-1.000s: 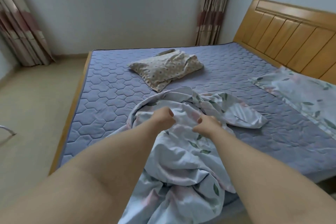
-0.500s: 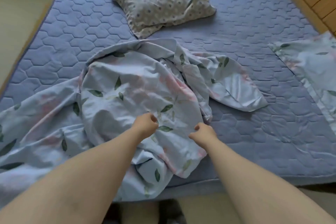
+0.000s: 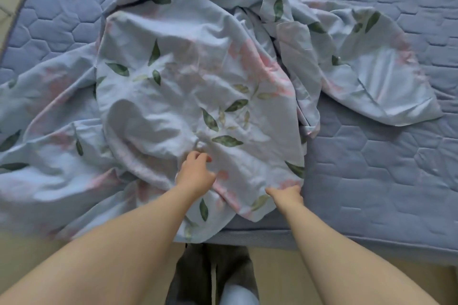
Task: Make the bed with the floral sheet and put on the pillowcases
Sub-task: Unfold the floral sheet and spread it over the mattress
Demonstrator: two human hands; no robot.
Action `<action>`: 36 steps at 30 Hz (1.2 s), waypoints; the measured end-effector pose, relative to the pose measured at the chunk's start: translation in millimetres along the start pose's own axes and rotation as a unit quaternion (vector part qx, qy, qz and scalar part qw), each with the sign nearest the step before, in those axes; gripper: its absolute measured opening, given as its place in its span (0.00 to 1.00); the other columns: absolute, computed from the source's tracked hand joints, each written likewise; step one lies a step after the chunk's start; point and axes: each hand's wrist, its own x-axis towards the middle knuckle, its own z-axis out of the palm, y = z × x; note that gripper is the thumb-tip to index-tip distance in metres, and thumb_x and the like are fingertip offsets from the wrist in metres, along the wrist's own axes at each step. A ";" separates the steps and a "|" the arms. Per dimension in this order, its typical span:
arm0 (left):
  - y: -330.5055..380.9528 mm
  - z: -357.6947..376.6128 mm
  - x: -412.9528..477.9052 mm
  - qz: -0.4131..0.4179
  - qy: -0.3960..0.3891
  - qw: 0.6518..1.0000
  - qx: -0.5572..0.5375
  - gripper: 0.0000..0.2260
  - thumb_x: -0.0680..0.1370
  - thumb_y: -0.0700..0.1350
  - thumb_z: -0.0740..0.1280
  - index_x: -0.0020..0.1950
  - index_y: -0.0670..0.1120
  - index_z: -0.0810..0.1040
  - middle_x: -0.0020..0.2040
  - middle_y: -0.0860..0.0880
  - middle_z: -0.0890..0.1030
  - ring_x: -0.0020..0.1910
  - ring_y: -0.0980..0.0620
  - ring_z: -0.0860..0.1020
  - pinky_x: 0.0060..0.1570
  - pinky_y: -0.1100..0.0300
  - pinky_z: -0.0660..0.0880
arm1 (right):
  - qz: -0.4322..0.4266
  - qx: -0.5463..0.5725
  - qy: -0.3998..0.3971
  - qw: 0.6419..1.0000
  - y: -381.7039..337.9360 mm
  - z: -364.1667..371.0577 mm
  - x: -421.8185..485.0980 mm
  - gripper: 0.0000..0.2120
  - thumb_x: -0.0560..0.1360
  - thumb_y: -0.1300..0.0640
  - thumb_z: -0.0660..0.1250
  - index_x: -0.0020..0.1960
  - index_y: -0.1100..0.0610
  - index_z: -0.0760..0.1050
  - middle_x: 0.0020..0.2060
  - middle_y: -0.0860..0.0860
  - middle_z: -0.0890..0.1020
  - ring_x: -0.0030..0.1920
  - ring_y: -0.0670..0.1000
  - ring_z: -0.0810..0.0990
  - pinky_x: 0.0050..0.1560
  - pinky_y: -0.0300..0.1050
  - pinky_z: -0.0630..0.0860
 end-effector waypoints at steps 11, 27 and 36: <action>-3.8 -4.1 -10.9 0.025 -0.032 0.999 -0.010 0.24 0.75 0.46 0.65 0.70 0.48 0.66 0.71 0.48 0.64 0.69 0.47 0.65 0.66 0.53 0.68 | 0.006 0.326 -0.070 0.943 -9.3 8.4 -9.4 0.24 0.73 0.60 0.70 0.67 0.63 0.69 0.62 0.59 0.77 0.61 0.60 0.76 0.64 0.54 0.72; 70.7 -159.9 -144.8 0.249 0.075 0.944 -0.204 0.08 0.76 0.35 0.63 0.50 0.45 0.79 0.48 0.47 0.80 0.51 0.50 0.77 0.47 0.62 0.74 | -0.260 0.423 -0.230 0.837 -137.9 -75.2 -267.2 0.18 0.82 0.54 0.54 0.64 0.65 0.70 0.43 0.60 0.79 0.41 0.57 0.78 0.42 0.50 0.77; 97.3 -293.3 -215.2 0.302 0.200 0.865 -0.346 0.15 0.78 0.33 0.54 0.39 0.47 0.74 0.34 0.47 0.73 0.34 0.52 0.70 0.33 0.59 0.67 | -0.451 0.350 -0.230 0.788 -148.5 -115.6 -372.6 0.10 0.80 0.47 0.57 0.57 0.49 0.70 0.49 0.52 0.78 0.45 0.51 0.77 0.42 0.44 0.74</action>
